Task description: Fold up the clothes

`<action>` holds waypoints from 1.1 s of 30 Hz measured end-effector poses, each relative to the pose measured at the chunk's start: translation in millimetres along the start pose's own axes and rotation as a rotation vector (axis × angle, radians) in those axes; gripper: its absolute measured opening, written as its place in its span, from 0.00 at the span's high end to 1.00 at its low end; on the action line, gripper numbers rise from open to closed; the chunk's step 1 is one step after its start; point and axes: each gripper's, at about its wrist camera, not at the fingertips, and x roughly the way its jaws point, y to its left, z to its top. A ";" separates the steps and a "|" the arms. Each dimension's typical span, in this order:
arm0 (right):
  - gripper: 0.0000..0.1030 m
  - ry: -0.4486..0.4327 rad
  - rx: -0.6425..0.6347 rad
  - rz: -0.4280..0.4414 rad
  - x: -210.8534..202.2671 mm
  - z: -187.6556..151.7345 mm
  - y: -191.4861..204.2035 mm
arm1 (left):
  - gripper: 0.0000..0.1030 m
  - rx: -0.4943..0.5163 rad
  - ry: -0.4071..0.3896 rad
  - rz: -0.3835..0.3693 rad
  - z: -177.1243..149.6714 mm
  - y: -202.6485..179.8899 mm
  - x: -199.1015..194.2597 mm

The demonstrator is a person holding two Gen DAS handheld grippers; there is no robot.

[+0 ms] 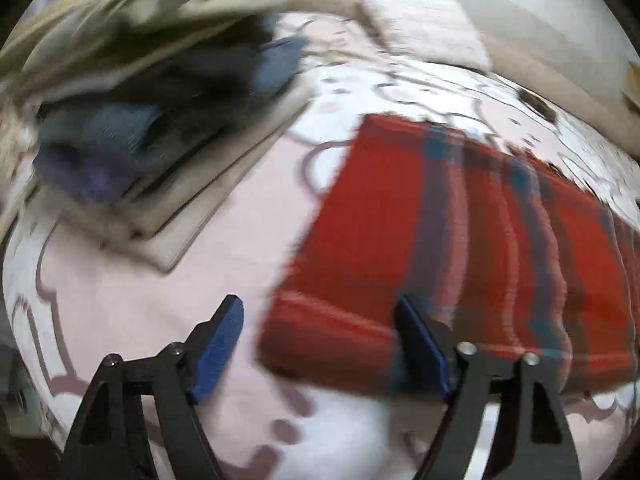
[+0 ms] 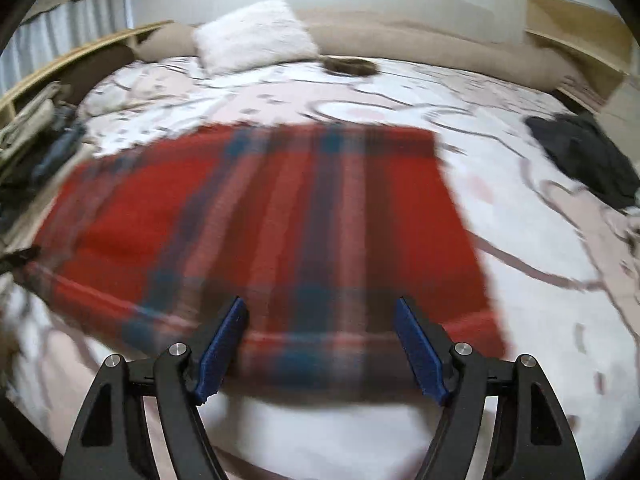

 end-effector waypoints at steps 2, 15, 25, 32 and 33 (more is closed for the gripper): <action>0.26 0.004 0.021 -0.031 -4.6 -5.5 -17.7 | 0.21 -0.024 -0.026 0.007 1.6 2.9 -5.2; 0.27 0.024 0.584 0.387 -42.0 -34.9 -88.7 | 0.23 0.387 -0.386 -0.230 -26.1 -116.9 -87.9; 0.39 0.092 0.787 0.490 -11.1 -31.8 -106.2 | 0.23 0.606 -0.369 -0.377 -104.1 -201.9 -119.8; 0.45 0.105 0.776 0.460 0.3 -31.1 -116.1 | 0.23 0.665 -0.340 -0.414 -136.8 -243.4 -122.5; 0.45 0.104 0.787 0.474 2.0 -31.3 -119.3 | 0.23 0.692 -0.351 -0.422 -139.6 -249.4 -124.0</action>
